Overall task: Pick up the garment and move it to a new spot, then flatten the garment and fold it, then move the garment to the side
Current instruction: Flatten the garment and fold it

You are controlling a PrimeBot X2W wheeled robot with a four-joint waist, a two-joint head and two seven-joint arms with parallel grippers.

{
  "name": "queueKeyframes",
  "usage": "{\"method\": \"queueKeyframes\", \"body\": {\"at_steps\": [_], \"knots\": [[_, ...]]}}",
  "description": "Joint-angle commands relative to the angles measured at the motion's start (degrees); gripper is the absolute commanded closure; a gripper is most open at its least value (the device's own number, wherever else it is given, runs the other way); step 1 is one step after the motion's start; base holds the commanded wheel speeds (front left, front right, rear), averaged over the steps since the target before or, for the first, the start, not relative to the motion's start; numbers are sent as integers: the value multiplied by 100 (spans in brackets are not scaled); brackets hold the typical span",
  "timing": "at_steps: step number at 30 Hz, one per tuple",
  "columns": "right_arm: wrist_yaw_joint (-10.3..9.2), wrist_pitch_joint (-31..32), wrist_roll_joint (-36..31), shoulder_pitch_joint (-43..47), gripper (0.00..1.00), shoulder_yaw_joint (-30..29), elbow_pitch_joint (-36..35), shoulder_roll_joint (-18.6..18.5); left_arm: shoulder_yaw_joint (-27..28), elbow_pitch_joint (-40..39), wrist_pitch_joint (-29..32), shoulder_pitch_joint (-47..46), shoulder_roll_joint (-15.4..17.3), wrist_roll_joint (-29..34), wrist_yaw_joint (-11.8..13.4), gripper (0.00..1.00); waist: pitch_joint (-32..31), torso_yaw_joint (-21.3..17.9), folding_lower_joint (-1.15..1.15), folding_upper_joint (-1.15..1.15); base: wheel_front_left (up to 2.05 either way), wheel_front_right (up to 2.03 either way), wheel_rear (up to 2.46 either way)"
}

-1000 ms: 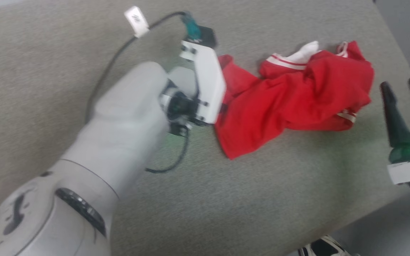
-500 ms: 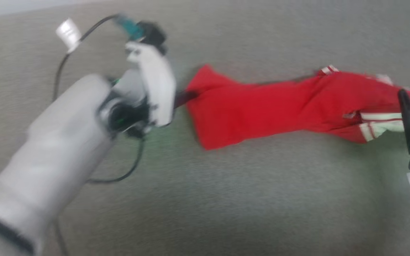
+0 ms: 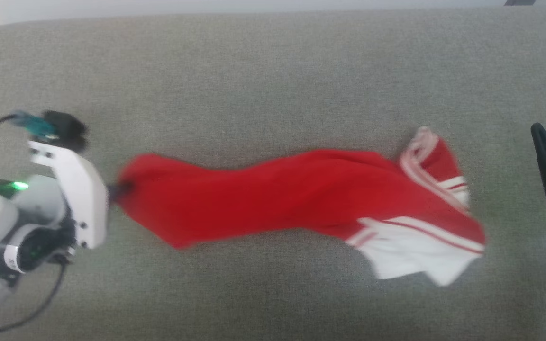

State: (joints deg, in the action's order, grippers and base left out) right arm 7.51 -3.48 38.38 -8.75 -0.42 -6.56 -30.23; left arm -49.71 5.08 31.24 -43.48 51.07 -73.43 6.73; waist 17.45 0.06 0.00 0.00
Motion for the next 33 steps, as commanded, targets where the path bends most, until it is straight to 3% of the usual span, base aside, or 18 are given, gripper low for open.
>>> {"method": "queueKeyframes", "body": {"at_steps": [1, 4, 6, 7, 8, 9, 15, 17, 21, 22, 24, 25, 27, 29, 33], "knots": [[-4, 41, -48, 5, 0, -15, -43, 40, 69, -27, -224, 70, 117, 244, 310, 100, 15, 2, 0, 0, 0, 0, 0], [-4, 109, -67, -29, 0, 11, -107, 63, 79, 56, -460, 171, 173, 474, 722, 100, 23, -28, 0, 0, 0, 0, 0], [-3, 149, -66, -62, 0, 10, -129, 65, 46, 103, -529, 230, 140, 531, 818, 100, 33, -76, 0, 0, 0, 0, 0], [-3, 144, -64, -69, 0, -5, -130, 74, 43, 118, -583, 226, 130, 564, 853, 92, 35, -104, 0, 0, 0, 0, 0], [-3, 146, -60, -65, 0, -24, -125, 83, 49, 126, -644, 207, 131, 625, 884, 8, 36, -126, 0, 0, 0, 0, 0], [-3, 147, -62, -47, 0, -44, -111, 93, 7, 118, -681, 177, 156, 734, 898, 0, 32, -144, 0, 0, 0, 0, 0], [-3, 92, -32, 94, 0, -193, -94, 106, -198, -435, -669, -399, 262, 1557, 831, 0, 31, -251, 0, 0, 0, 0, 0], [-3, 75, -17, 123, 0, -256, -85, 110, -294, -791, -496, -662, 144, 1656, 640, 0, 43, -289, 0, 0, 0, 0, 0], [-3, 29, 16, 99, 0, -326, -83, 110, -688, -1318, 100, -1291, -393, 1780, -81, 0, 121, -370, 0, 0, 0, 0, 0], [-3, 29, 16, 99, 0, -326, -83, 110, -688, -1318, 100, -1291, -393, 1780, -81, 0, 121, -370, 0, 0, 0, 0, 0], [-4, -14, 33, 50, 0, -328, -87, 119, -949, -1298, 417, -1650, -803, 1901, -454, 0, 181, -428, 0, 0, 0, 0, 0], [-3, -40, 33, -10, 0, -291, -79, 138, -1214, -1059, 678, -1978, -1243, 1964, -817, 0, 242, -513, 0, 0, 0, 0, 0], [-4, -82, 46, -78, 0, -233, -57, 168, -1427, -673, 849, -2272, -1746, 2009, -1083, 0, 306, -606, 0, 0, 0, 0, 0], [-3, -120, 70, -152, 0, -167, -13, 179, -1647, -235, 976, -2497, -2208, 1983, -1253, 0, 366, -715, 0, 0, 0, 0, 0], [-4, -218, 110, -296, 0, -8, 91, 214, -2027, 390, 1118, -2805, -2821, 1875, -1401, 0, 470, -972, 0, 0, 0, 0, 0]]}}
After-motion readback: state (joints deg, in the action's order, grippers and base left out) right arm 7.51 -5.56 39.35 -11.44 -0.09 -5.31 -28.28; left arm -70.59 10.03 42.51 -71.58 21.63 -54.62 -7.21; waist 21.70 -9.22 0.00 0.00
